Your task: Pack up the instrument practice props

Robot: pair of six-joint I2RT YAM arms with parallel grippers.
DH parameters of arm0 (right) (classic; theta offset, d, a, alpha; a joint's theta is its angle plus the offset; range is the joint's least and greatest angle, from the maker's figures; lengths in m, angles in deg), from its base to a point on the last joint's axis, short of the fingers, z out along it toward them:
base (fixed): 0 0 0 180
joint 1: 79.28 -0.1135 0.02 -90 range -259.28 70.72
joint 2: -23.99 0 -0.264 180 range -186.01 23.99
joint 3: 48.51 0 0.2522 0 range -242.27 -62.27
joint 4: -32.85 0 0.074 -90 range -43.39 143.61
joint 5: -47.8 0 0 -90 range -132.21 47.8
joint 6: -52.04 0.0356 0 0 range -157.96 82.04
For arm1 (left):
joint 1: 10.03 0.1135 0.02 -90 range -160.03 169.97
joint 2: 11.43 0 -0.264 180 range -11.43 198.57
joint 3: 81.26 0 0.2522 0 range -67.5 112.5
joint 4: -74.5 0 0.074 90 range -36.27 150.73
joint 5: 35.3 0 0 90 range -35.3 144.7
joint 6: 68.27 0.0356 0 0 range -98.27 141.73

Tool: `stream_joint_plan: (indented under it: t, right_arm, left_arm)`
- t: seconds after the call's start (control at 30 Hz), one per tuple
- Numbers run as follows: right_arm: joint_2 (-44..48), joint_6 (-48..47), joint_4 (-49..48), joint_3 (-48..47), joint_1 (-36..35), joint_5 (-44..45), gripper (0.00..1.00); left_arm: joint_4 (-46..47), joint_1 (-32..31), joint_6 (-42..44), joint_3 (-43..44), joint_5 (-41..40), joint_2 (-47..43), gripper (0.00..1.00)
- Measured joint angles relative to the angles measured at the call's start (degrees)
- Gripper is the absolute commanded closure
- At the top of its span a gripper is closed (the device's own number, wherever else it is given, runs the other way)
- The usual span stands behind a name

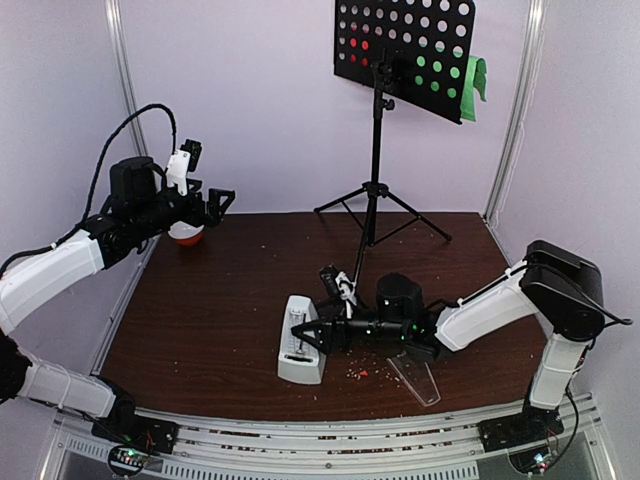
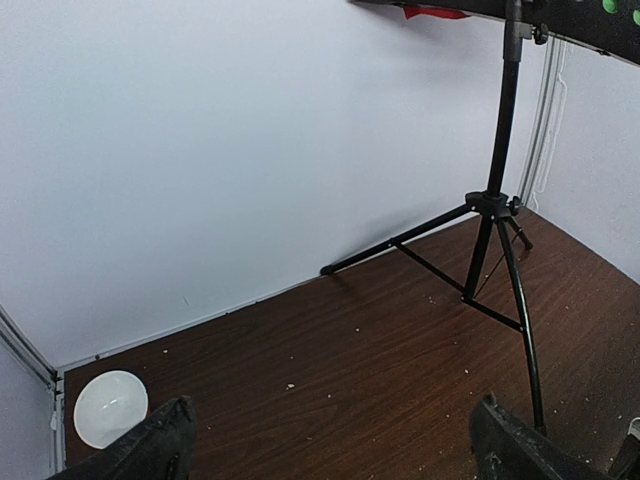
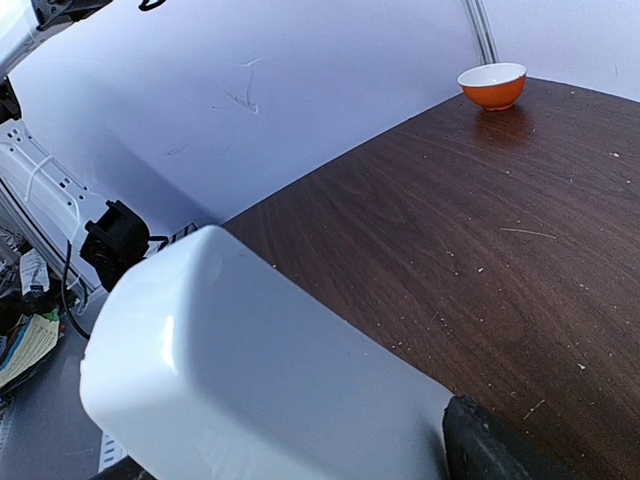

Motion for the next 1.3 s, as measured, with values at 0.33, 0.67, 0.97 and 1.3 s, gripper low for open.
stream_joint_plan:
  t: [0.33, 0.67, 0.97, 1.3]
  right_arm:
    - [0.00, 0.90, 3.82, -2.10, 0.00, 0.04, 0.12]
    - [0.02, 1.53, 6.34, -4.24, 0.04, 0.11, 0.00]
    - [7.52, 0.81, 7.52, -0.92, 0.09, 1.68, 0.00]
    - [30.47, -2.19, 13.86, 9.11, 0.31, 9.97, 0.00]
  left_arm:
    - [0.00, 0.00, -0.02, 0.00, 0.02, 0.00, 0.02]
    - [0.00, 0.00, -0.02, 0.00, 0.02, -0.02, 0.02]
    - [0.00, 0.00, 0.00, 0.00, -0.20, -0.04, 0.02]
    - [-0.02, 0.00, 0.02, 0.00, -0.44, -0.04, 0.02]
